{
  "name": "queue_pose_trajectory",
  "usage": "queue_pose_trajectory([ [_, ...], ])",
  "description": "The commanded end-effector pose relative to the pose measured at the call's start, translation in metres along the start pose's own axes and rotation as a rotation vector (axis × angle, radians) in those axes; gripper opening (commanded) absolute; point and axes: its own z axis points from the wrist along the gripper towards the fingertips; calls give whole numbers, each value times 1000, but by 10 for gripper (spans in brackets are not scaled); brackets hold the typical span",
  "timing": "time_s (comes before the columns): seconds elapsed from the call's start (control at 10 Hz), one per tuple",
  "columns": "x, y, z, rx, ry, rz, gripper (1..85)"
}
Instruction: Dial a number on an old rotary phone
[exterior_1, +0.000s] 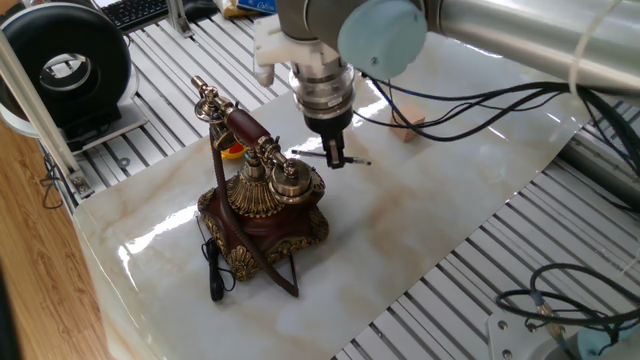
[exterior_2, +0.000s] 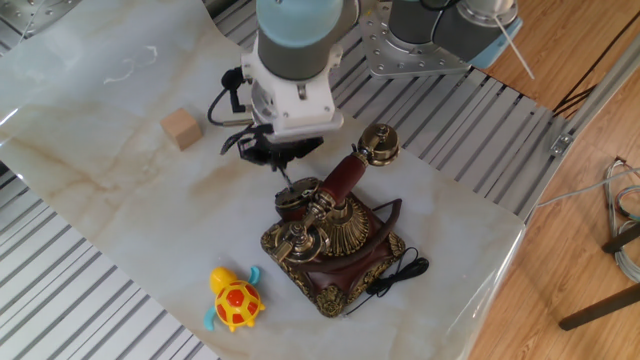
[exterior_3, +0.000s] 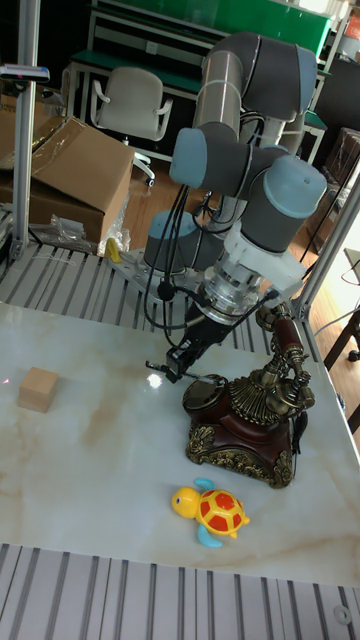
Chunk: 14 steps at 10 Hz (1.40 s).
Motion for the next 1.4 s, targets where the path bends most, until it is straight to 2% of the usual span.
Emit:
queue_pose_trajectory([
  [0.0, 10, 5, -23, 7, 5, 92, 13],
  [0.1, 13, 7, -29, 11, 7, 129, 13],
  [0.3, 9, 3, -45, 33, -19, 216, 13],
  [0.4, 1, 0, -55, 54, -42, 254, 13],
  [0.6, -12, -5, -59, 67, -44, 265, 13],
  [0.7, -23, -5, -58, 61, -66, 265, 13],
  [0.8, -37, -1, -58, 36, -101, 274, 13],
  [0.9, -47, -2, -60, 37, -126, 290, 13],
  [1.1, -63, -16, -68, 83, -162, 303, 13],
  [1.2, -72, -20, -73, 91, -195, 314, 13],
  [1.3, -85, -23, -78, 89, -251, 347, 13],
])
